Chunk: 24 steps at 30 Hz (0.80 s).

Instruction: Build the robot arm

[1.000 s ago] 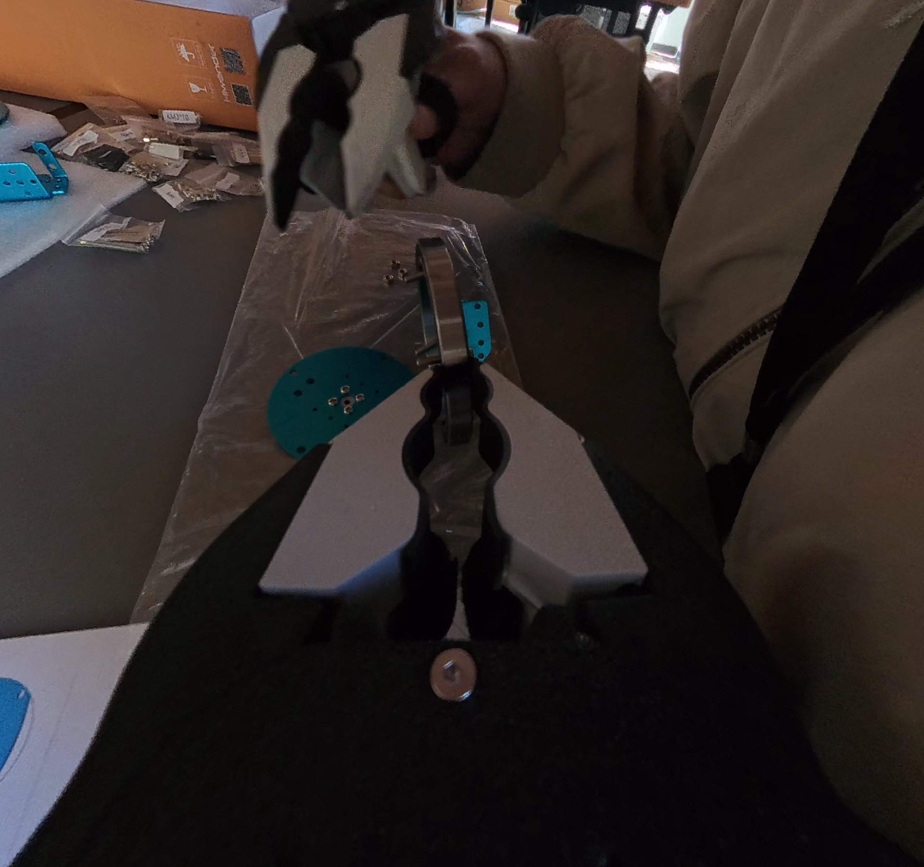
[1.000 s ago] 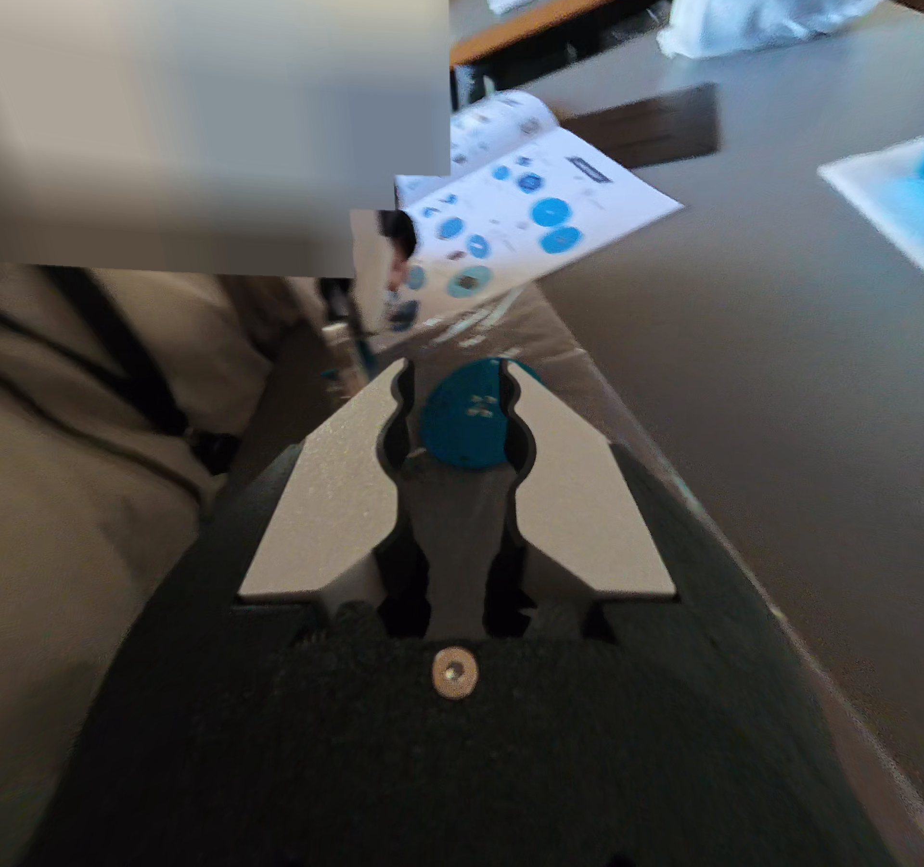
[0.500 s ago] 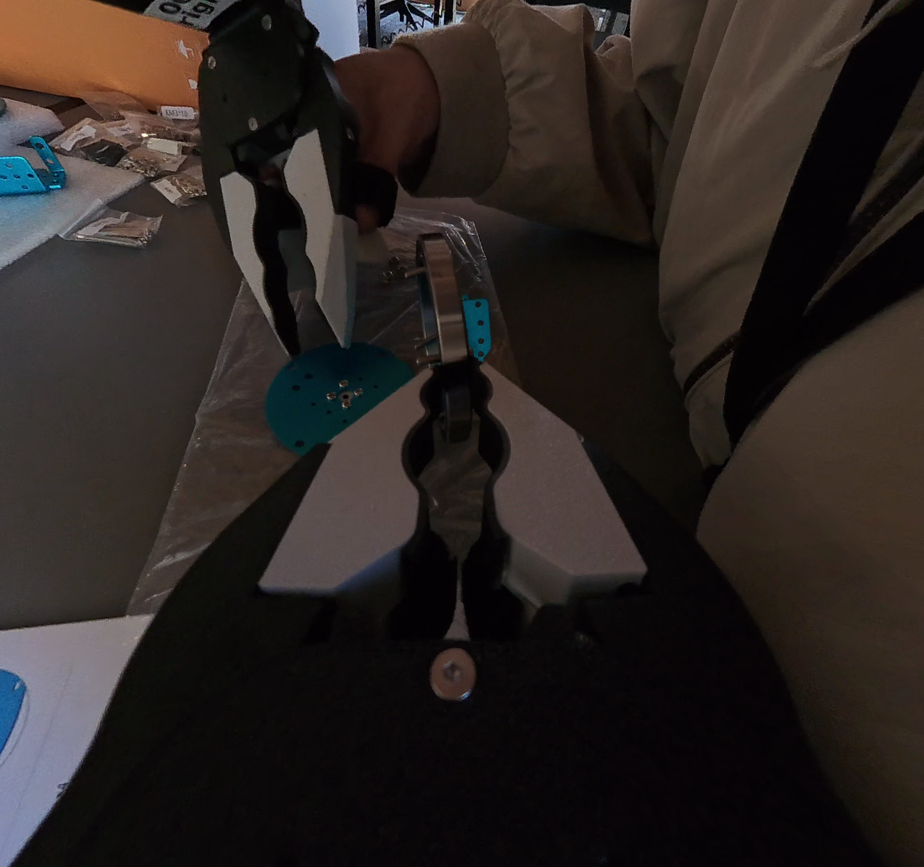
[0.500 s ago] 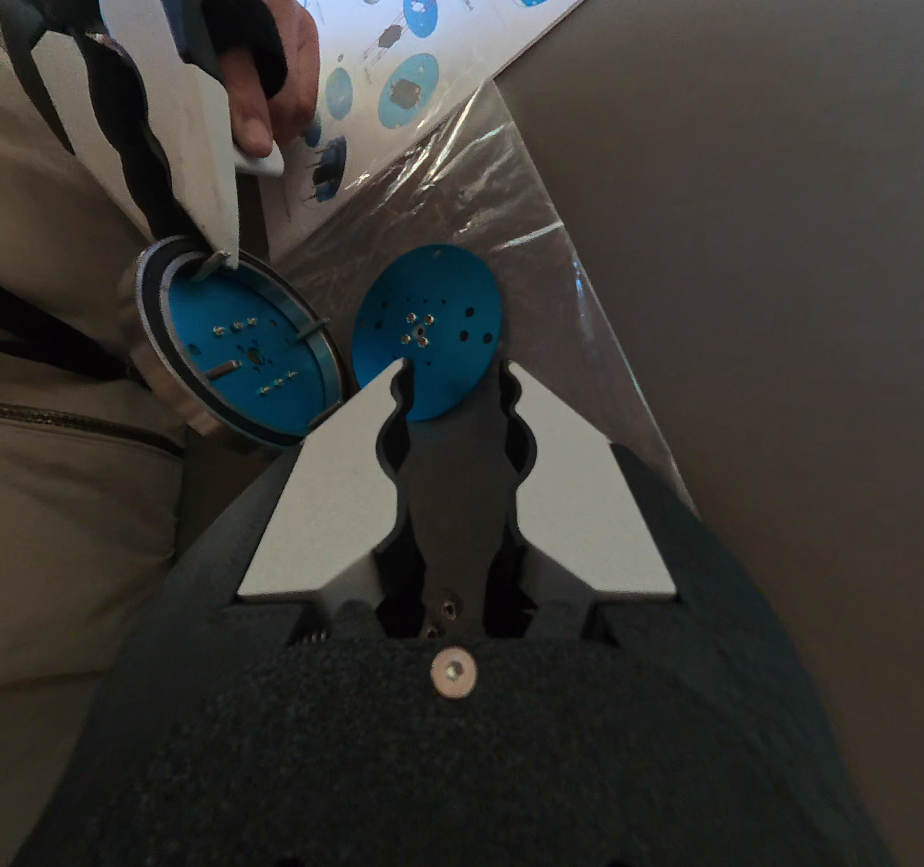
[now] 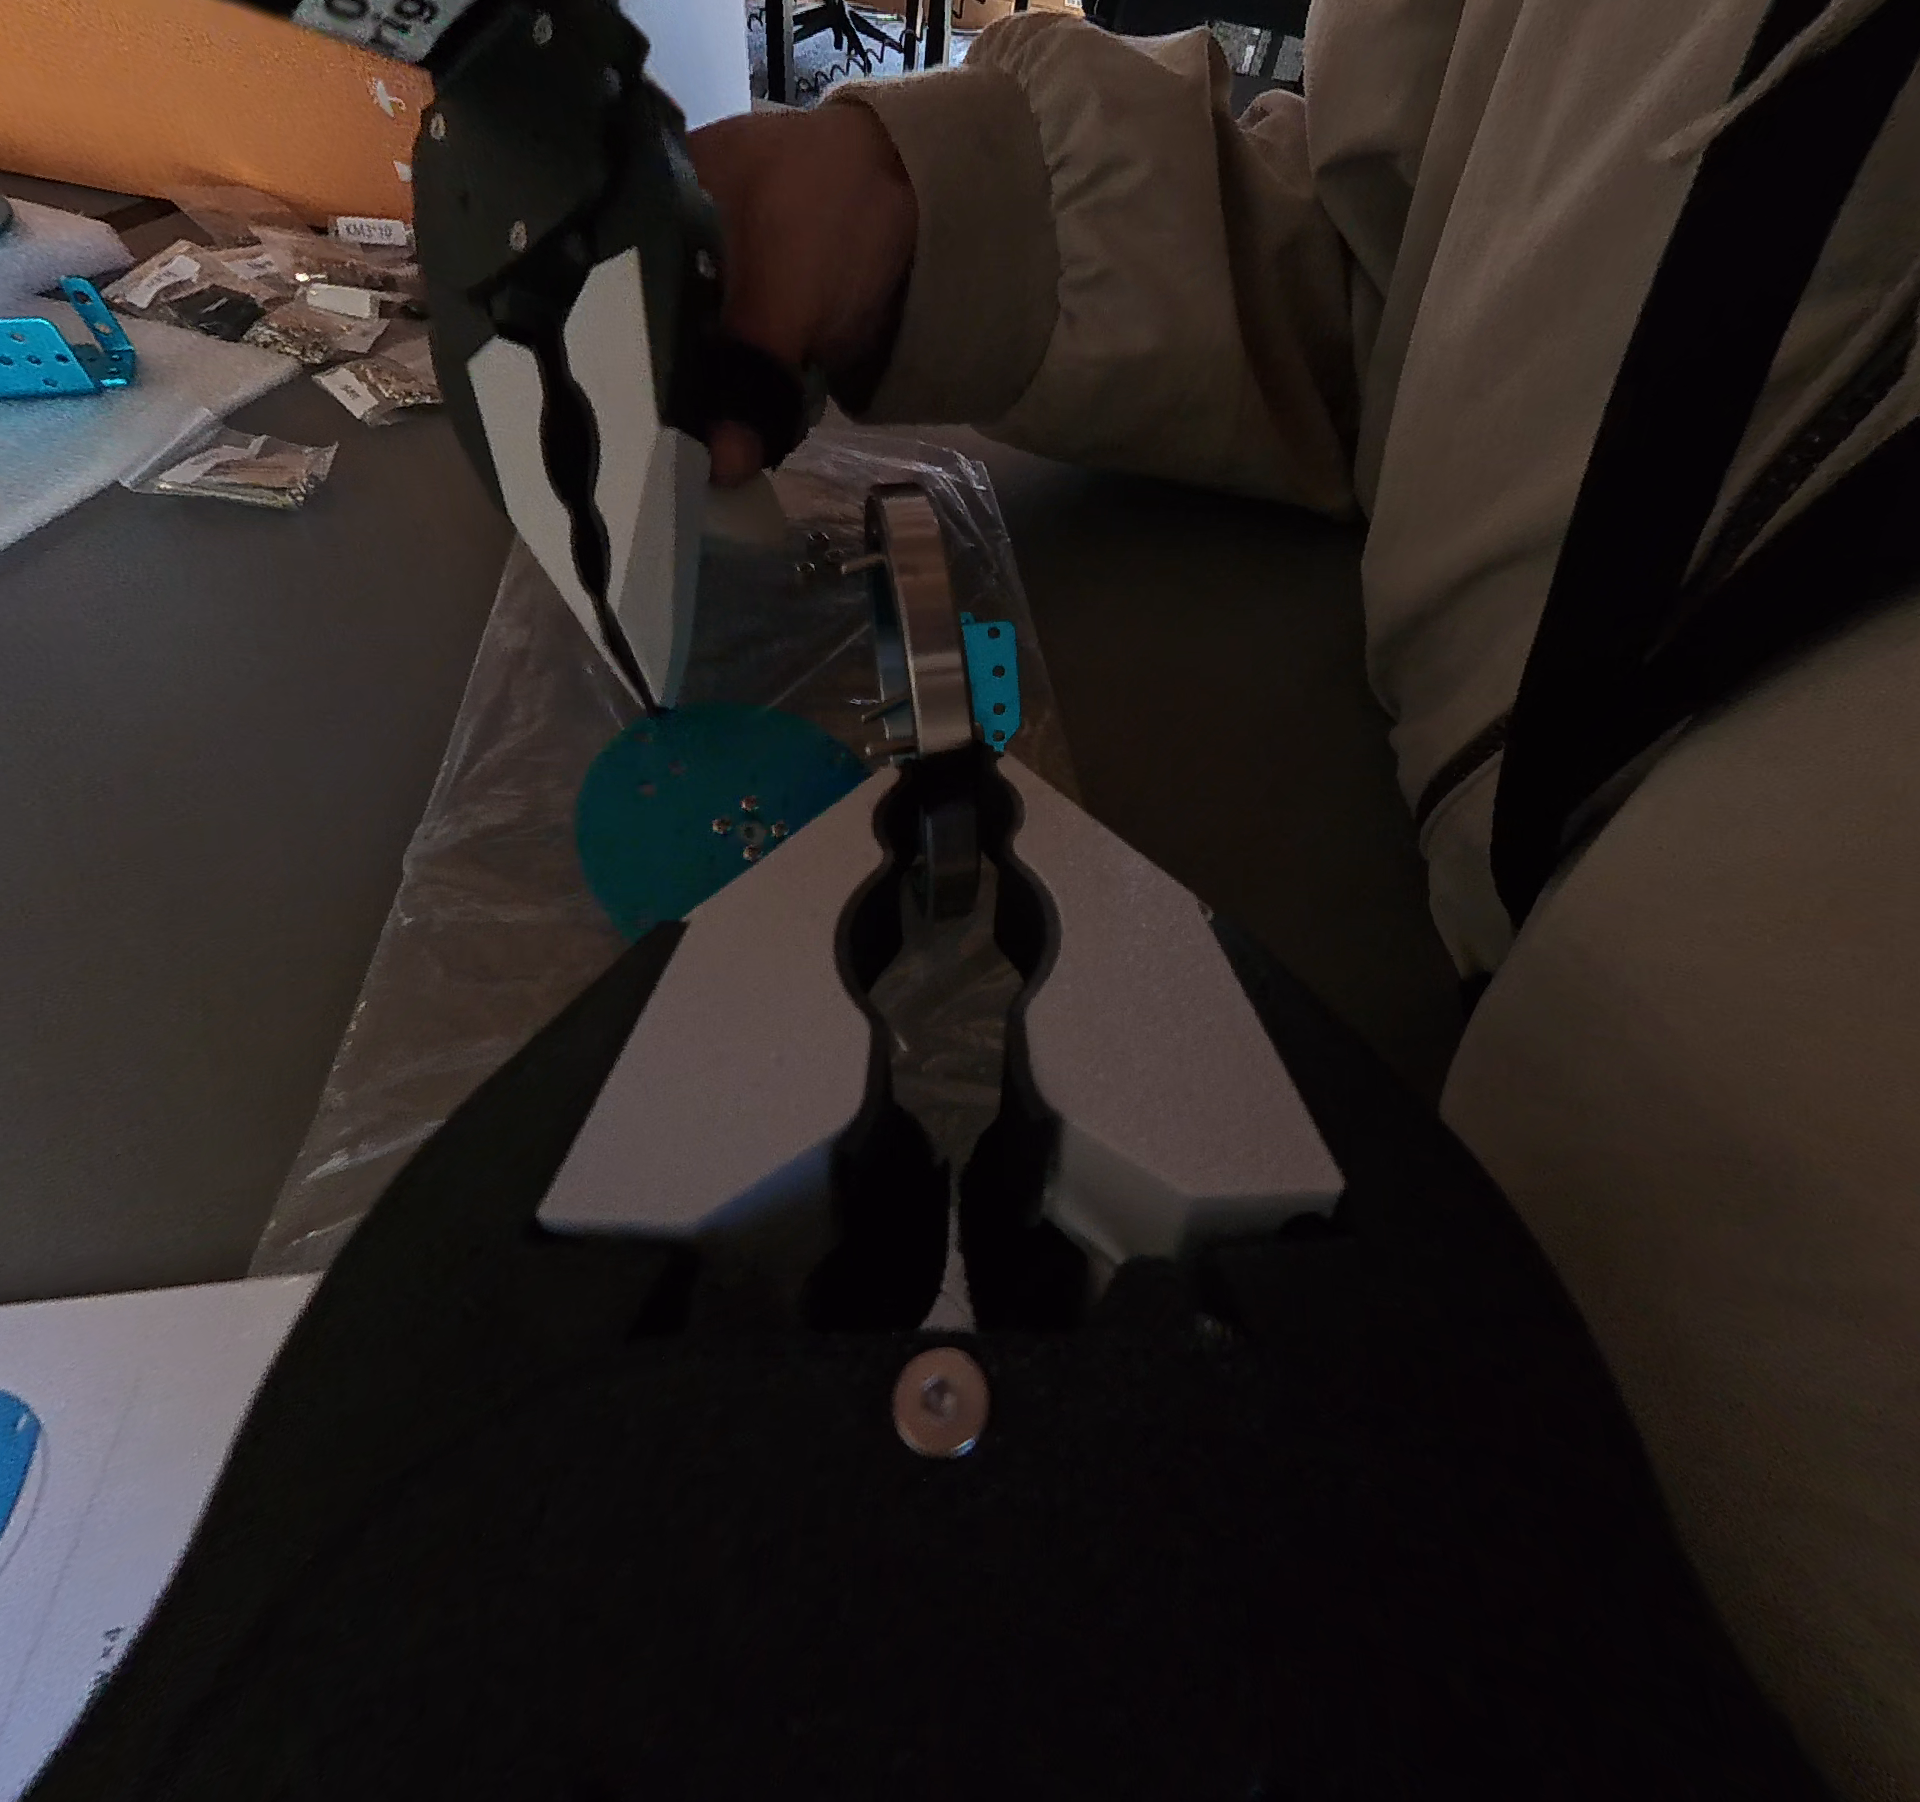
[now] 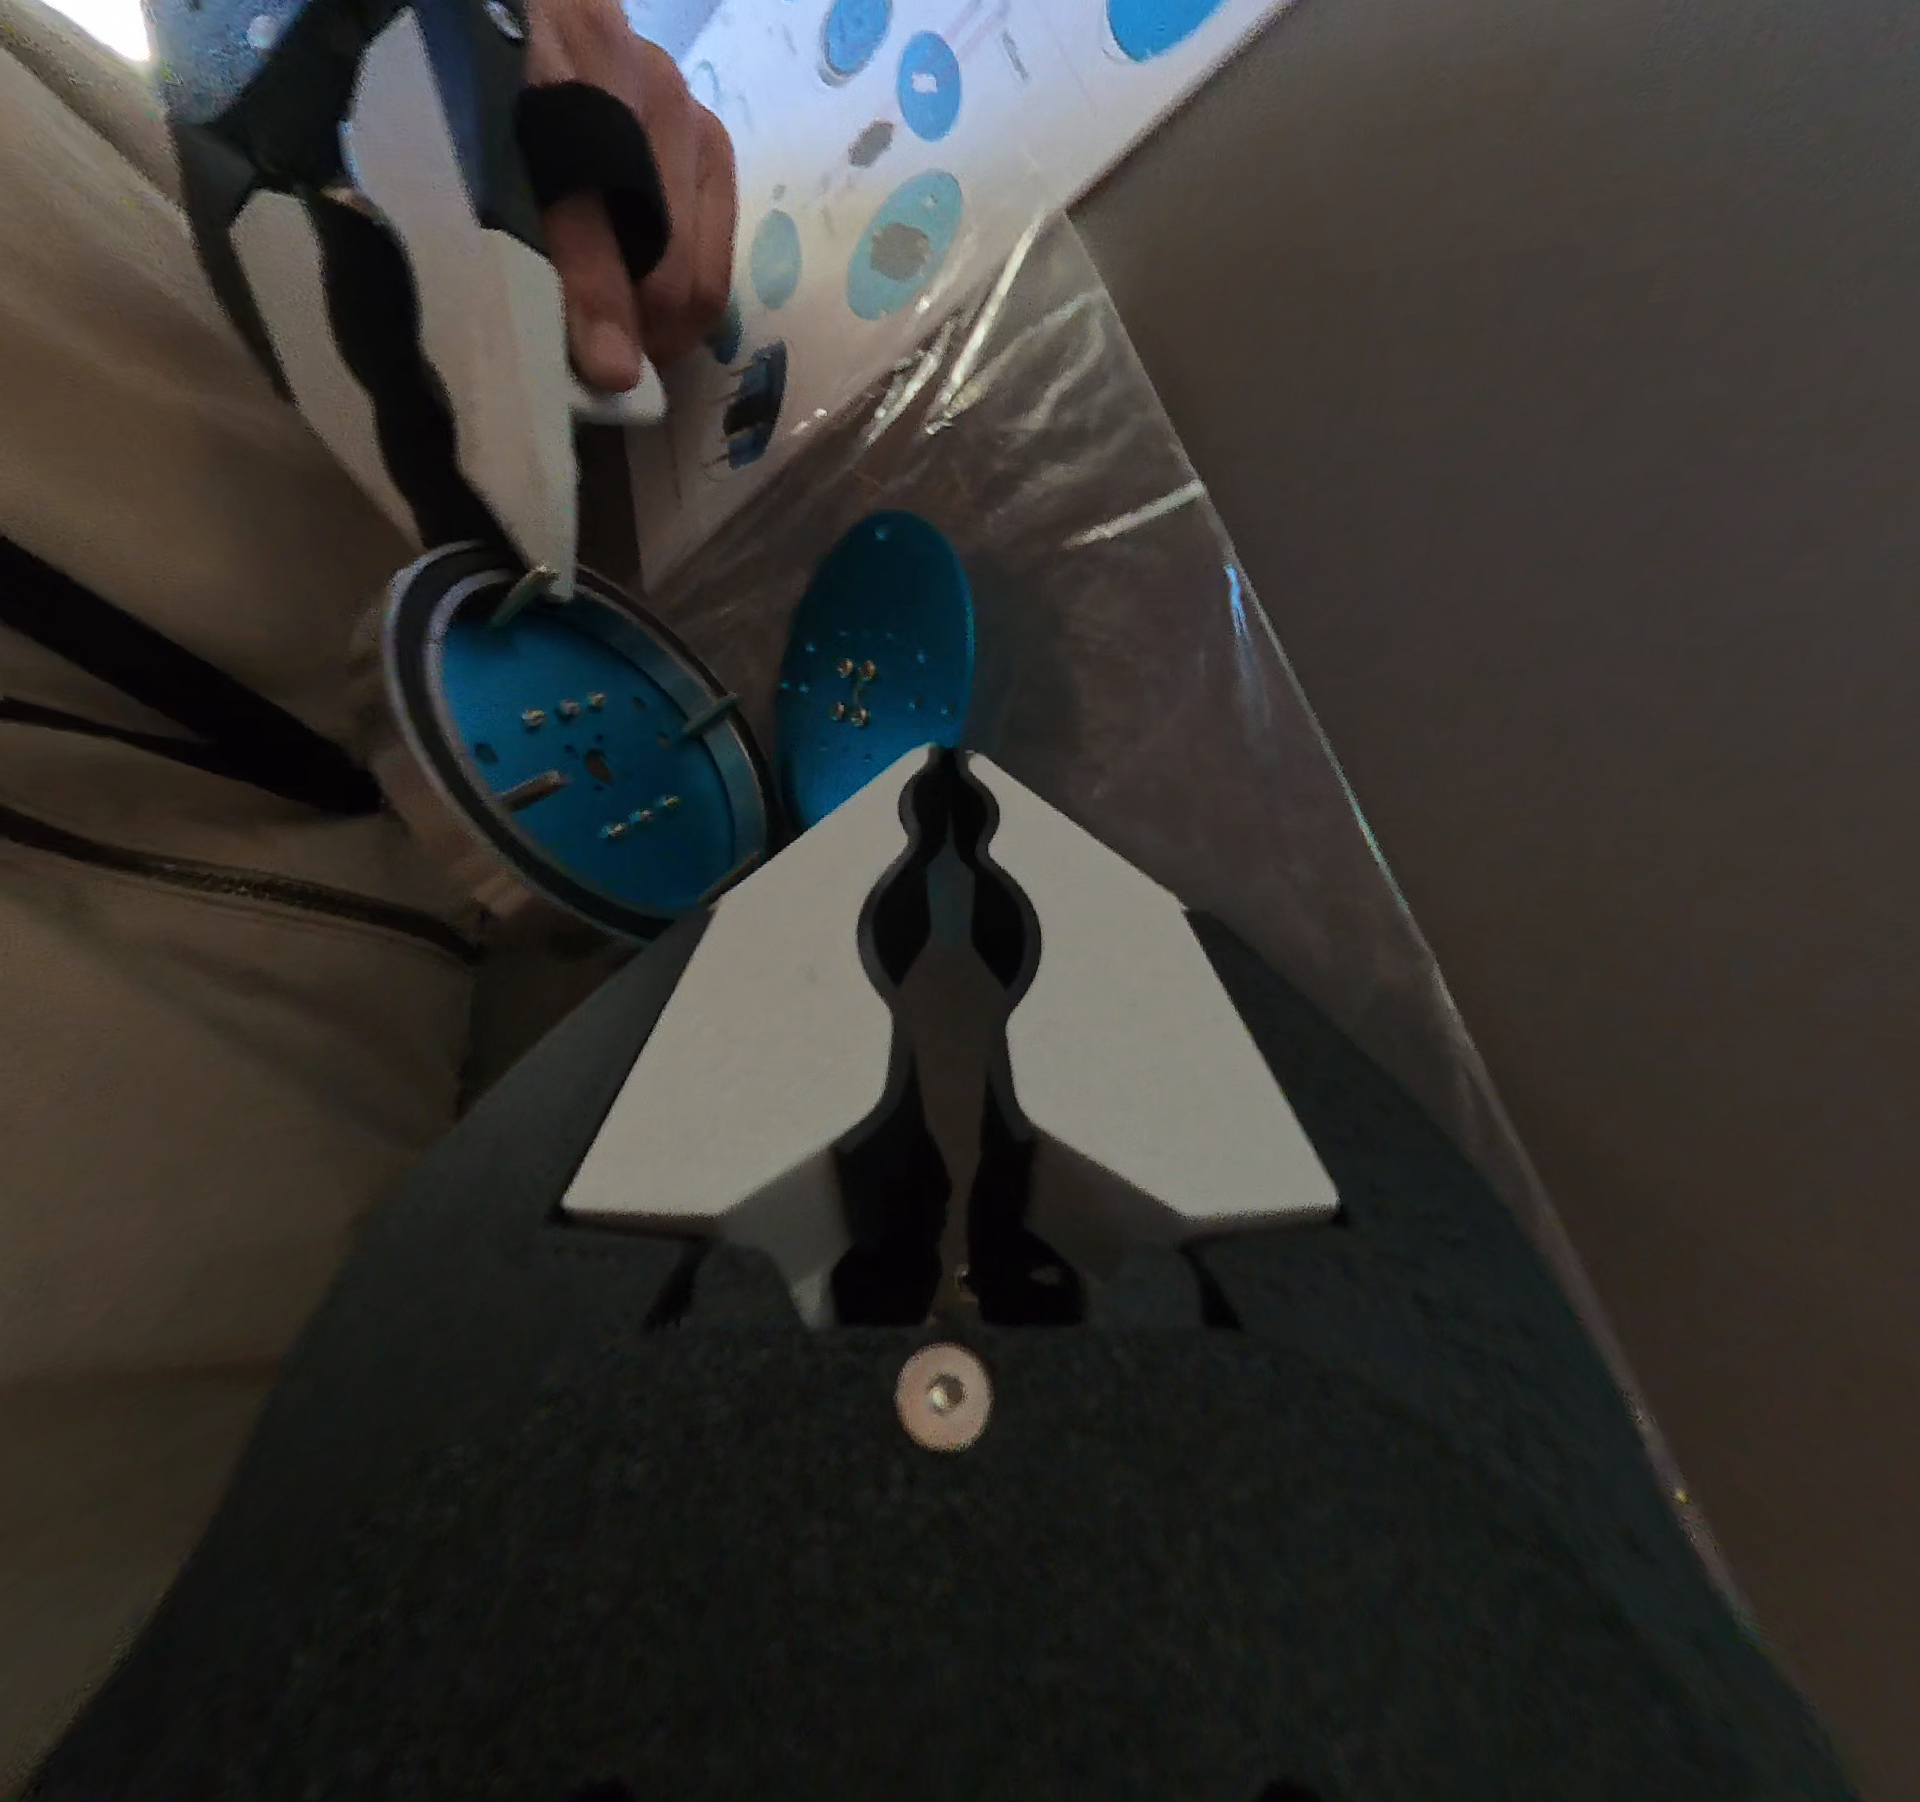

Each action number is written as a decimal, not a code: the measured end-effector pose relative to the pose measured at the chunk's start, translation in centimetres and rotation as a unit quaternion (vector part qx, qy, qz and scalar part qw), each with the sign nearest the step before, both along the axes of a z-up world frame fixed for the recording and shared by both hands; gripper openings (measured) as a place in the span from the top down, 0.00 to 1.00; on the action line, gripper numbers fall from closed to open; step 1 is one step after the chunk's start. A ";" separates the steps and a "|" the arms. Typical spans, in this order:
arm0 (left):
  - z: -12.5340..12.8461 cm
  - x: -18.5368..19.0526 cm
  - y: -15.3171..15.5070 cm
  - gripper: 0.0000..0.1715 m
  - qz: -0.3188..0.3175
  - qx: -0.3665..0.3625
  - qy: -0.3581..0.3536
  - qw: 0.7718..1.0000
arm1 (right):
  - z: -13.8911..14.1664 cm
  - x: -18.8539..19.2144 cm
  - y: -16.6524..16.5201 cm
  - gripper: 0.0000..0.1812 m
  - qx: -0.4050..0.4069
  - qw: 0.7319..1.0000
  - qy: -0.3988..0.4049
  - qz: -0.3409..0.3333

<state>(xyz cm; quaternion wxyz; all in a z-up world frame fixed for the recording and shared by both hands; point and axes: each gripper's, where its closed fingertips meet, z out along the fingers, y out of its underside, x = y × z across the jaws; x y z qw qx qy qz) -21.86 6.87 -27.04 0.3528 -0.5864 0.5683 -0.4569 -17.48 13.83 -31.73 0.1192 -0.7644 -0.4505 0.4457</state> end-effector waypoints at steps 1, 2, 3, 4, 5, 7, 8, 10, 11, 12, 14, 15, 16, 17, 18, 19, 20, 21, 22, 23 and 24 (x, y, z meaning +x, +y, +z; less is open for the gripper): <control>0.0 0.0 0.0 0.94 0.000 0.000 0.000 1.000 | 0.4 -0.1 0.0 1.00 0.021 1.000 0.009 0.005; 0.0 0.0 0.0 0.94 0.000 -0.002 -0.001 1.000 | 0.8 -0.1 0.0 1.00 0.040 0.999 0.013 0.009; 0.0 0.0 0.0 0.94 0.000 -0.003 -0.001 1.000 | 1.4 -0.2 -0.2 1.00 0.056 0.998 0.024 0.021; 0.0 0.0 0.0 0.94 0.000 -0.003 -0.001 1.000 | 2.2 -0.4 -0.5 1.00 0.075 0.996 0.043 0.035; 0.0 0.0 0.0 0.94 -0.001 -0.004 -0.001 1.000 | 2.8 -0.6 -0.7 1.00 0.093 0.993 0.055 0.042; 0.0 0.0 0.0 0.93 -0.001 -0.005 0.000 1.000 | 3.0 -0.4 -0.7 1.00 0.115 0.991 0.046 0.048; 0.0 0.0 0.0 0.94 -0.001 -0.004 0.000 1.000 | 2.8 -0.3 -0.7 1.00 0.111 0.992 0.035 0.049; 0.0 0.0 0.0 0.93 0.000 -0.004 0.000 1.000 | 2.8 -0.4 -0.5 1.00 0.089 0.994 0.045 0.034; 0.0 0.0 0.0 0.93 0.000 -0.004 0.000 1.000 | 3.3 -0.7 -0.8 1.00 0.072 0.994 0.070 0.036; 0.0 -0.1 0.1 0.93 0.001 -0.004 0.000 1.000 | 3.7 -0.9 -0.7 1.00 0.065 0.993 0.089 0.030; -0.1 -0.1 0.1 0.93 0.002 -0.006 0.000 1.000 | 4.6 -1.1 -0.2 0.90 0.065 0.991 0.118 0.006; -0.1 -0.2 0.2 0.93 0.003 -0.008 0.001 1.000 | 5.1 -1.1 -0.2 0.87 0.062 0.989 0.133 0.002; -0.1 -0.2 0.2 0.93 0.005 -0.009 0.001 1.000 | 5.6 -0.9 -0.2 0.87 0.063 0.987 0.146 -0.001; -0.2 -0.3 0.3 0.93 0.006 -0.010 0.001 1.000 | 6.0 -0.7 -0.2 0.87 0.068 0.985 0.158 -0.008; -0.2 -0.4 0.3 0.93 0.006 -0.011 0.001 1.000 | 6.4 -0.5 -0.3 0.87 0.072 0.983 0.168 -0.014; -0.2 -0.4 0.3 0.93 0.007 -0.010 0.001 1.000 | 6.5 -0.2 -0.5 0.87 0.074 0.981 0.176 -0.018; -0.2 -0.4 0.2 0.93 0.007 -0.011 0.000 1.000 | 6.4 0.1 -0.6 0.87 0.077 0.981 0.179 -0.023; -0.2 -0.4 0.2 0.93 0.007 -0.011 0.000 1.000 | 5.9 0.4 -0.5 0.87 0.083 0.981 0.174 -0.034; -0.2 -0.4 0.2 0.93 0.008 -0.010 0.000 1.000 | 5.2 0.7 -0.1 0.87 0.091 0.982 0.160 -0.050; -0.2 -0.4 0.2 0.93 0.008 -0.008 0.000 1.000 | 4.3 1.0 0.3 0.86 0.098 0.983 0.141 -0.062; -0.2 -0.4 0.1 0.94 0.009 -0.006 0.000 1.000 | 3.3 1.2 0.5 0.86 0.104 0.985 0.121 -0.066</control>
